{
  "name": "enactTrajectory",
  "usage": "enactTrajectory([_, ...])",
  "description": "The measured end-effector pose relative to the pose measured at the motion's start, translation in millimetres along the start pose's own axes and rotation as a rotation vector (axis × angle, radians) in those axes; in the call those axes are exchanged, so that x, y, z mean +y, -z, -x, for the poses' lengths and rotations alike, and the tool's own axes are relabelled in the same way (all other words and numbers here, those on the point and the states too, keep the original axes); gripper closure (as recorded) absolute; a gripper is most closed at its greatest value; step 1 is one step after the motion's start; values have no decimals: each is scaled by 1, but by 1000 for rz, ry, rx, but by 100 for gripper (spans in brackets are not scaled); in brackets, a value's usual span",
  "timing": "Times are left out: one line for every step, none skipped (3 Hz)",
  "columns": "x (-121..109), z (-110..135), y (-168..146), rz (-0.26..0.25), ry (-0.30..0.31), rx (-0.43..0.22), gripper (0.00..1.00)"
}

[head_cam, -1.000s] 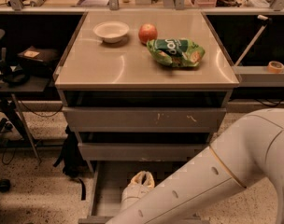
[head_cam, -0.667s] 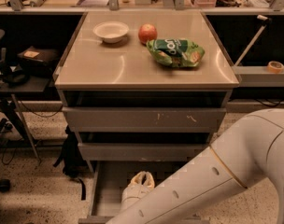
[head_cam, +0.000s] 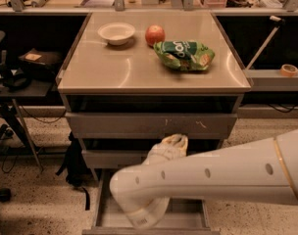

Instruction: Pick rxbar blueberry from bottom drawer and place on counter

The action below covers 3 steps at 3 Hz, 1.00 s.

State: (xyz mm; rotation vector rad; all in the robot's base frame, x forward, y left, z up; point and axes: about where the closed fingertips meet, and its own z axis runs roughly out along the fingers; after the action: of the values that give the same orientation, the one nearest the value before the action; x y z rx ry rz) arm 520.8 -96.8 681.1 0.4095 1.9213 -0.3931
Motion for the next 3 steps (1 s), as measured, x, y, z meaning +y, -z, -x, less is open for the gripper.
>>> enactTrajectory([-20,127,2,-158,-71,-188,100])
enactTrajectory([3,219,29,-157,-121,-334,100])
enactTrajectory([49,284,54,-103,-116,-450,100])
